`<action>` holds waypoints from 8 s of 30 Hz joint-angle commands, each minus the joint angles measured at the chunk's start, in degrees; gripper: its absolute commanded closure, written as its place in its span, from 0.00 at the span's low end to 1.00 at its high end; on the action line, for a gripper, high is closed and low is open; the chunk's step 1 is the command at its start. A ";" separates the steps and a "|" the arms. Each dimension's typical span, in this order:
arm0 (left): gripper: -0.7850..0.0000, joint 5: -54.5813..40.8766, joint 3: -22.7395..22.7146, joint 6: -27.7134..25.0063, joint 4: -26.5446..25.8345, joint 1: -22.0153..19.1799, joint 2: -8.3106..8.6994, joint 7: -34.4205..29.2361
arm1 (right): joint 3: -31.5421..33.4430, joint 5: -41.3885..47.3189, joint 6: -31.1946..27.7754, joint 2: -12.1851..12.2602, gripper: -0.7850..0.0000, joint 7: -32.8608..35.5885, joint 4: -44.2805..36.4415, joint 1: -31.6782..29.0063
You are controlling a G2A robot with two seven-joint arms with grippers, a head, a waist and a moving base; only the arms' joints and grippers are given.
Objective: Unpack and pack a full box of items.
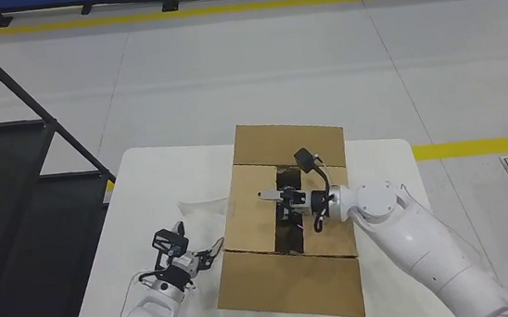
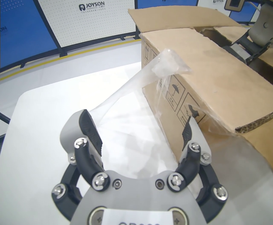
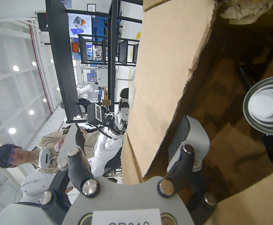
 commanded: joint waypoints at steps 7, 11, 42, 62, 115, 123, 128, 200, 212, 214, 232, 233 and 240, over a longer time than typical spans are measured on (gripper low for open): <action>0.00 -0.16 -3.26 -2.66 -4.92 3.77 0.66 3.36 | 2.09 3.52 -2.58 -0.36 0.00 1.94 -0.71 -0.45; 0.00 1.28 -5.08 -5.73 -8.73 6.70 1.20 5.72 | 2.42 4.34 -3.17 -0.80 0.00 2.22 -1.46 -0.07; 0.00 -0.97 -1.68 -1.32 -12.83 4.87 0.69 2.05 | -3.18 8.73 -13.99 -9.00 0.00 3.33 6.18 6.38; 0.00 -4.90 -7.88 0.71 -9.31 6.57 1.05 0.79 | 6.41 5.17 -21.01 -5.69 0.00 4.07 3.23 -0.19; 0.00 -0.69 -2.14 -2.20 -27.06 7.21 0.78 -4.32 | 30.44 -1.09 -22.42 3.25 0.00 5.92 -23.65 -24.84; 0.00 0.96 5.37 -3.44 -25.54 2.89 0.10 -9.21 | 35.59 -2.68 -27.37 4.62 0.00 4.20 -28.57 -31.83; 0.00 0.96 5.37 -3.44 -25.54 2.89 0.10 -9.21 | 35.59 -2.68 -27.37 4.62 0.00 4.20 -28.57 -31.83; 0.00 -60.28 27.81 -0.41 12.32 -28.74 -9.95 -40.84 | 52.78 0.67 -30.29 12.89 0.00 6.62 -42.09 -49.53; 0.00 -58.70 28.52 -1.15 8.32 -29.38 -10.49 -39.49 | 53.16 2.65 -31.54 13.90 0.00 5.37 -41.19 -50.18; 0.00 -58.44 28.99 -1.29 7.83 -29.88 -10.73 -39.10 | 53.32 2.94 -31.76 14.06 0.00 5.15 -40.99 -50.35; 0.00 -59.72 38.39 -4.37 13.98 -37.89 -15.75 -34.36 | 60.83 8.34 -36.72 15.25 0.00 0.18 -41.43 -56.30; 0.00 -59.95 38.94 -4.60 14.78 -38.41 -16.13 -34.12 | 61.12 8.38 -36.87 15.31 0.00 0.04 -41.45 -56.64; 0.00 -61.00 43.39 -5.26 21.32 -42.11 -19.22 -34.06 | 64.23 9.54 -39.22 15.62 0.00 -2.31 -41.47 -60.01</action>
